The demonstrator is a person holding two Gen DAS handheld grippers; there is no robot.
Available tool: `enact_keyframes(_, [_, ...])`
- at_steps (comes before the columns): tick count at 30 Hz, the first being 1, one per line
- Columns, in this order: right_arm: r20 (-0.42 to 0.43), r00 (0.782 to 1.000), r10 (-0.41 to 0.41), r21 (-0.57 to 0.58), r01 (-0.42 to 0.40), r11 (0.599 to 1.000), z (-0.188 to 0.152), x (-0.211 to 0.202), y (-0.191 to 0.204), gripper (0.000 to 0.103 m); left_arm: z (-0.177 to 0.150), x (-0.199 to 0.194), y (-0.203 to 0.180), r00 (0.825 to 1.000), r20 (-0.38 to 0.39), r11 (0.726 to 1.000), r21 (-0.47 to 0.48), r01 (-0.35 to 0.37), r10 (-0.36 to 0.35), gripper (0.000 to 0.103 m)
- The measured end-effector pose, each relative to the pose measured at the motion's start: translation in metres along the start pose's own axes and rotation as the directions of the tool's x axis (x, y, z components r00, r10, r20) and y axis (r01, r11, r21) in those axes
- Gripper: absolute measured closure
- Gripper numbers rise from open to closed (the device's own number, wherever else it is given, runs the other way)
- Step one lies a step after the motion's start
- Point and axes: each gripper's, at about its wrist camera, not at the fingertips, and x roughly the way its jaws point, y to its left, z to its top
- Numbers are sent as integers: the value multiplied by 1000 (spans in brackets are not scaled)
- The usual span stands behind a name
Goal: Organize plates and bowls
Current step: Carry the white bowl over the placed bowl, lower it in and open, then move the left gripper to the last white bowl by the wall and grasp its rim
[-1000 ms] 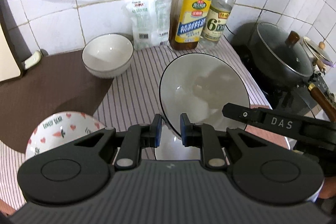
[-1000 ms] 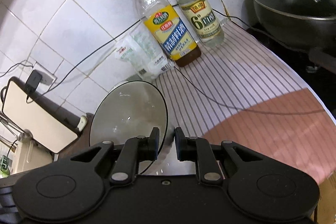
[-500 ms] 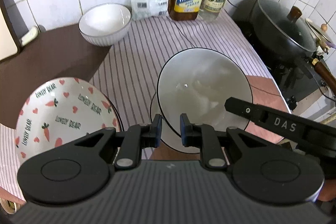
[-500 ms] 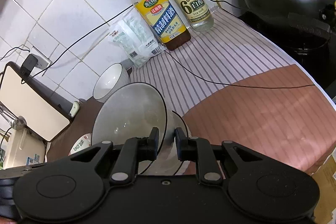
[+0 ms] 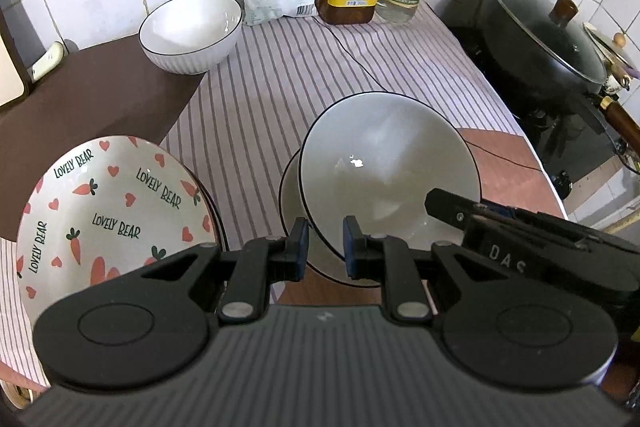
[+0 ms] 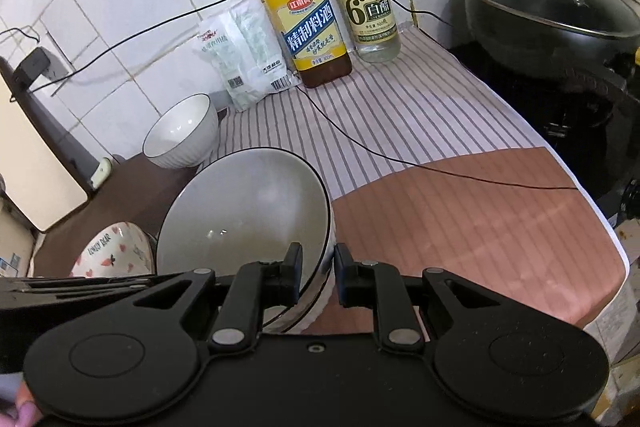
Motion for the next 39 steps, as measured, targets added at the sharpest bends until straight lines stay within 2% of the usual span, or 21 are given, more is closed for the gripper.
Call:
enact_keyframes(11, [17,1000,-20,-82,21,996,-3,4,8,78,0,7,3,1000,-16,1000,-25,-12,12,87])
enact_keyframes(15, [13,1000,-15,-94,16,995,-3,6,9,77,-1,10,5,998,-2,998,-20,-61,61,87])
enact_keyframes(23, [9,1000,8,-42,-7,999,-6,4,4,77,-6,7,12,1000,6,997,-74,-17,18,86])
enact_keyframes(25, [4,1000,9,-43,-8,999,-6,2,6,77,-6,6,13,1000,-4,997,-83,10,-10,79])
enact_keyframes(29, [0,1000,4,-24,-4,1000,-1,-7,10,76,-10,-1,16,999,-9,994,-101,42,-43,78])
enact_keyframes(32, [0,1000,16,-18,-16,1000,2,-18,15,76,-12,-14,20,999,5,993,-104,49,-48,74])
enact_keyframes(39, [16,1000,5,-117,-3,993,11,-51,41,56,2,-54,41,998,34,994,-102,47,-44,62])
